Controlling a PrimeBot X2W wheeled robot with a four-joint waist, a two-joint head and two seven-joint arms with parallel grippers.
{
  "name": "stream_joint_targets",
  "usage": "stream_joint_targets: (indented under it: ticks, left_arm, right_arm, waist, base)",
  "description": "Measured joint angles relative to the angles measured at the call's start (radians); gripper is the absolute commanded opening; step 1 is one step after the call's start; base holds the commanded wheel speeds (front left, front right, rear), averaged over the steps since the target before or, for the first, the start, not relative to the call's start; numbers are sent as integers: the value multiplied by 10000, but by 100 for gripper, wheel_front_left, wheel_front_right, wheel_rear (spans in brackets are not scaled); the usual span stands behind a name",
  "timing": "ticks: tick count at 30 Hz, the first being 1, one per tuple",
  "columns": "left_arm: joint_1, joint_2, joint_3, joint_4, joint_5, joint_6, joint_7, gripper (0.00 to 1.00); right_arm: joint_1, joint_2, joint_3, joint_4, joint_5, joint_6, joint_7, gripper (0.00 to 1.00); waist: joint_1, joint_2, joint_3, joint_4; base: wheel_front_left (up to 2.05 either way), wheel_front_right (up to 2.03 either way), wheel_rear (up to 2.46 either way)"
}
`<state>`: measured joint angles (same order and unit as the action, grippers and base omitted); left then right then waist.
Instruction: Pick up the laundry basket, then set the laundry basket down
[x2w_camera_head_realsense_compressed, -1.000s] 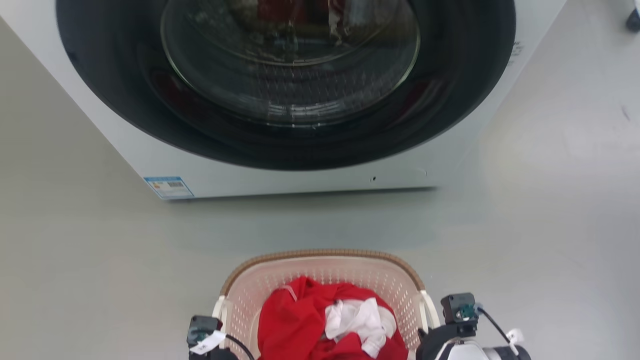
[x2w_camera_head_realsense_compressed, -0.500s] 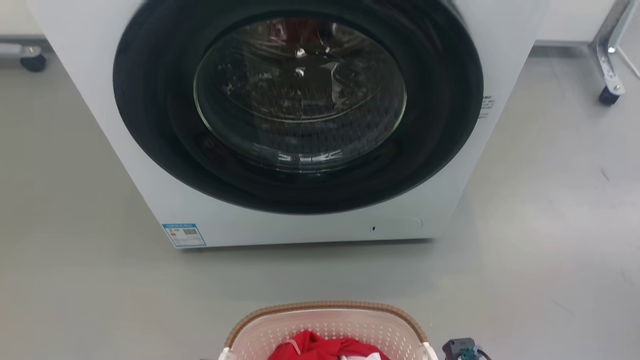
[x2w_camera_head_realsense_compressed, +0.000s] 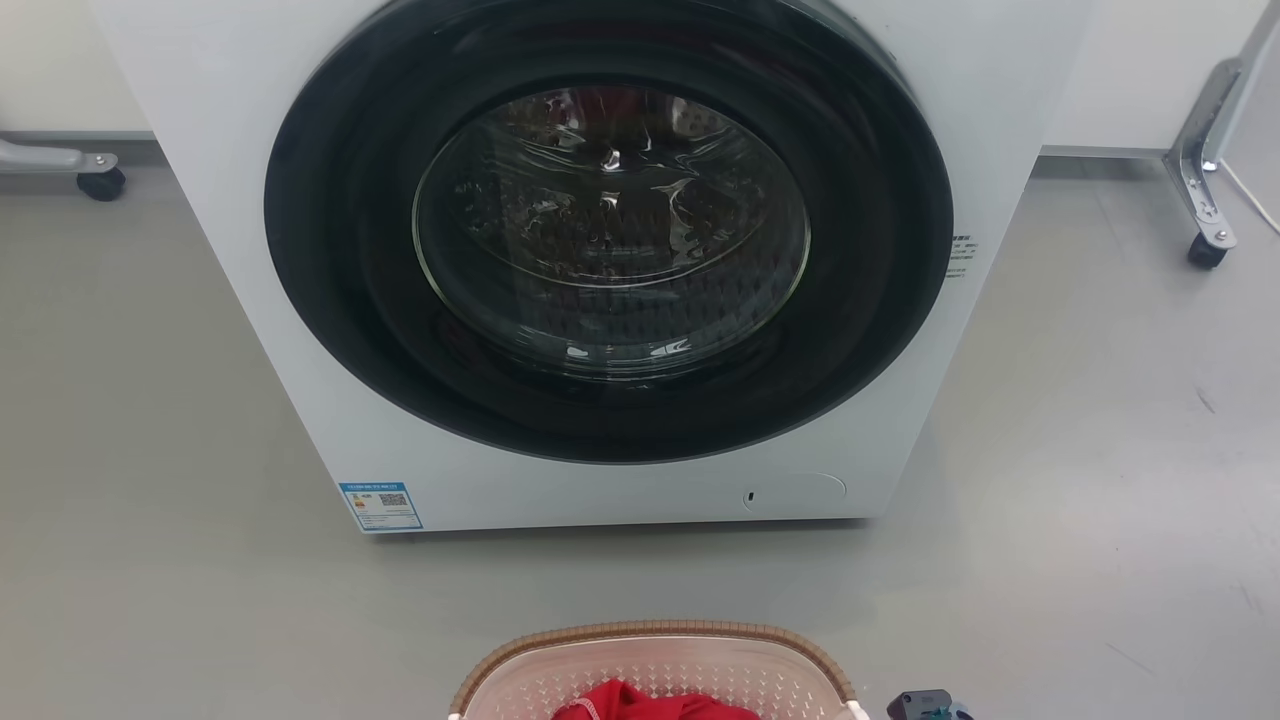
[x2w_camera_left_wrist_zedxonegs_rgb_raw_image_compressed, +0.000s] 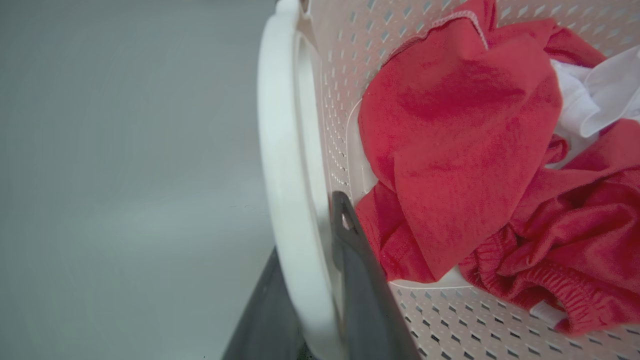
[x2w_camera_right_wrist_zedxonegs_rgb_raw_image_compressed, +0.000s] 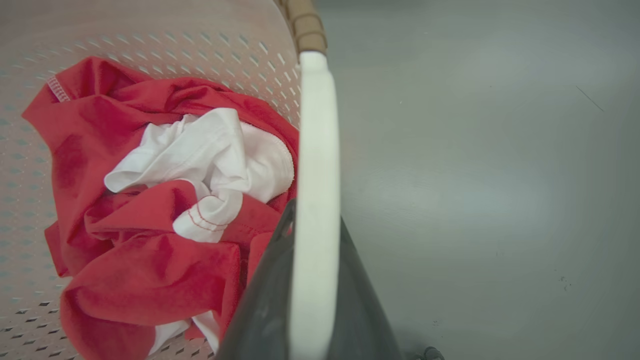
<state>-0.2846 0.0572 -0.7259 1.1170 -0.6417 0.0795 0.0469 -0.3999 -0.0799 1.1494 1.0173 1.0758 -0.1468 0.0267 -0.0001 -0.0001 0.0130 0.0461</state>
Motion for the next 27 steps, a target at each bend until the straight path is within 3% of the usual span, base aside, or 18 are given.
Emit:
stream_joint_targets:
  ticks: [27]
  left_arm:
    - [-374, -38, -196, 621, -424, -182, -59, 0]
  right_arm:
    - [-212, 27, 508, 15, 570, 0, -29, 0]
  waist:
    - [1, 2, 72, 31]
  base:
    - [0, 0, 0]
